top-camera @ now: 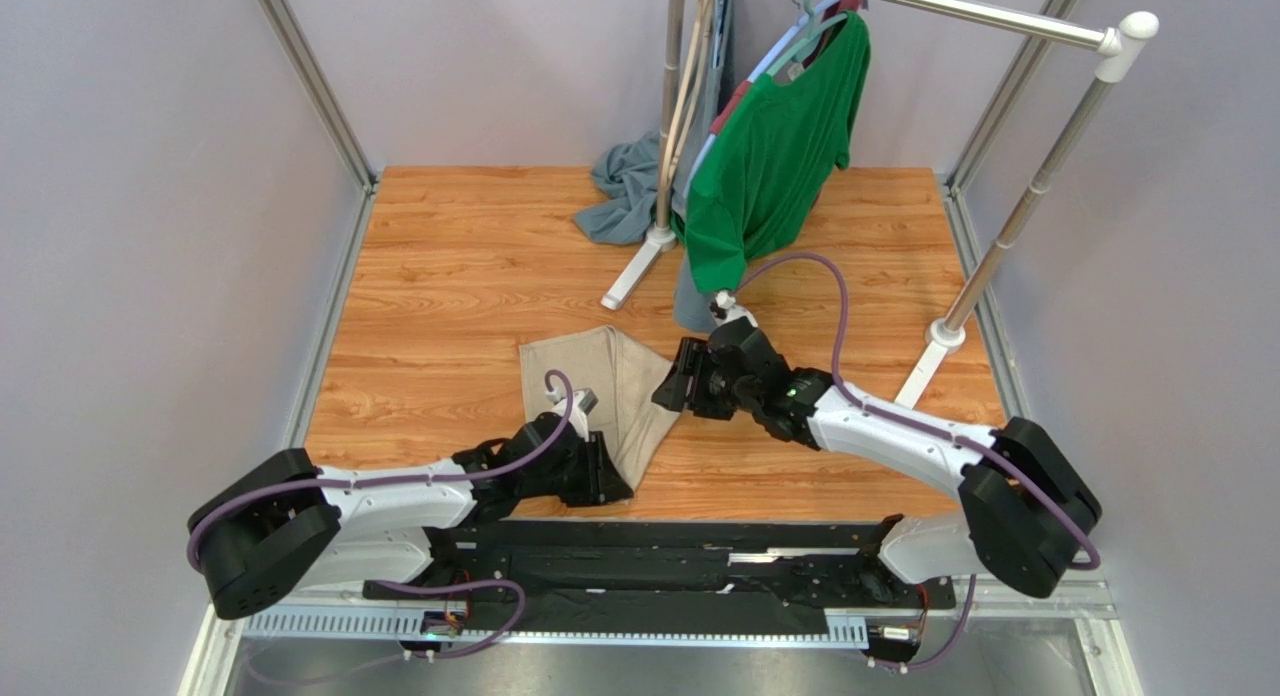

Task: Fold the napkin, place the utensils inside, and roll it up
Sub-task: Roll the napkin with the utensil

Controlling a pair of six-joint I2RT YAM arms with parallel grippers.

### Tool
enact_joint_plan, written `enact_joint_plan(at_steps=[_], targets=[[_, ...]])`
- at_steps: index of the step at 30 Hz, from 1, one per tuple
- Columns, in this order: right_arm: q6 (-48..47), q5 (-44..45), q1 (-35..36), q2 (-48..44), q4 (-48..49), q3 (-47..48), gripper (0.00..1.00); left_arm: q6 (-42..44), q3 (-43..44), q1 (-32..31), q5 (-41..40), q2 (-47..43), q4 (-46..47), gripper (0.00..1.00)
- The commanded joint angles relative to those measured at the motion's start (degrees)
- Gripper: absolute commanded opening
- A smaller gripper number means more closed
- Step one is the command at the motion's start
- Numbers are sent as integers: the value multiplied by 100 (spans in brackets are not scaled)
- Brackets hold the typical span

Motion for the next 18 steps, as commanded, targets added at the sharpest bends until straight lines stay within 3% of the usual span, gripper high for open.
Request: enact_joint_plan(at_steps=[1, 18], targets=[[236, 437, -23, -193, -131, -410, 59, 51, -248, 57, -152, 201, -523, 34], [870, -380, -269, 1310, 1469, -622, 50, 69, -433, 313, 112, 271, -241, 34]])
